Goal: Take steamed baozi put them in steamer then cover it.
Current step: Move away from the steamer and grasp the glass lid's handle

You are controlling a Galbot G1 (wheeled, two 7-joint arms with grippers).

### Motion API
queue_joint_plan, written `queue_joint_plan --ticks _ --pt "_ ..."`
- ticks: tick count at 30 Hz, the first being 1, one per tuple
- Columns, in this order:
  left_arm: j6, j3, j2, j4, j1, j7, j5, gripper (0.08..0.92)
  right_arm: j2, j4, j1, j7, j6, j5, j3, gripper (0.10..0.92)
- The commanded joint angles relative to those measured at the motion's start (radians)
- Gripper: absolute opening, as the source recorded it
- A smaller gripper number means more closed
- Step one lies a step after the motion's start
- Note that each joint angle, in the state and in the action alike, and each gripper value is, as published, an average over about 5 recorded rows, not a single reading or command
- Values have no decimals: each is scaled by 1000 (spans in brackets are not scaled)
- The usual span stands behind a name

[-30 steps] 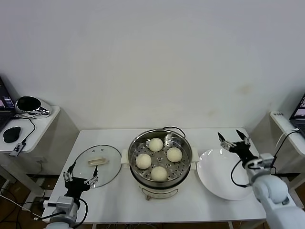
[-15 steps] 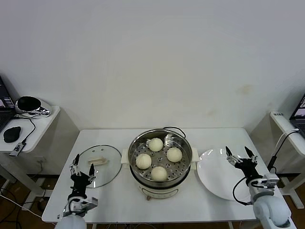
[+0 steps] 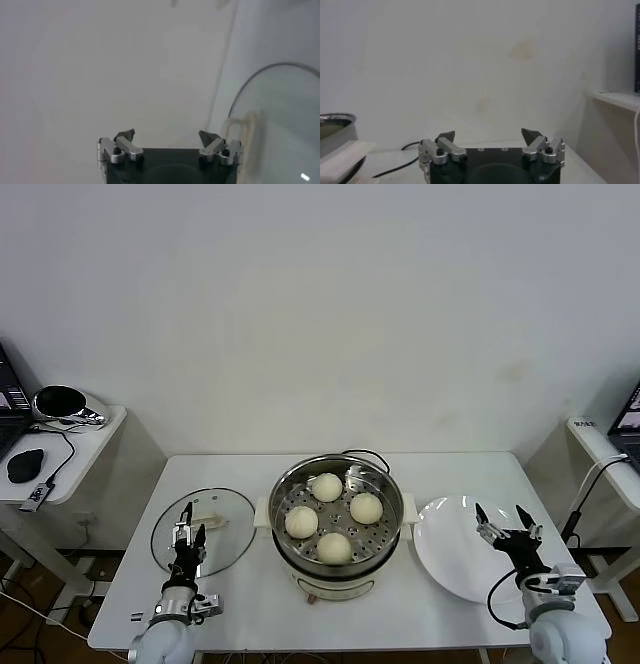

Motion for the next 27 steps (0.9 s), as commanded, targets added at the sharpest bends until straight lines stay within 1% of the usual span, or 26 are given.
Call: queue_joint_plan --ticks 1,9,16,27 --pt "70 34 16 97 -67 73 109 823 22 -4 -16 6 4 -19 6 823" --pt "121 32 2 128 -113 86 111 823 41 -7 -23 4 12 -44 2 823" --pt "128 26 -16 176 -141 92 112 823 50 -17 -31 2 23 -57 7 823" --pt "156 29 -38 209 -197 88 100 823 64 -19 -45 0 34 -69 13 823"
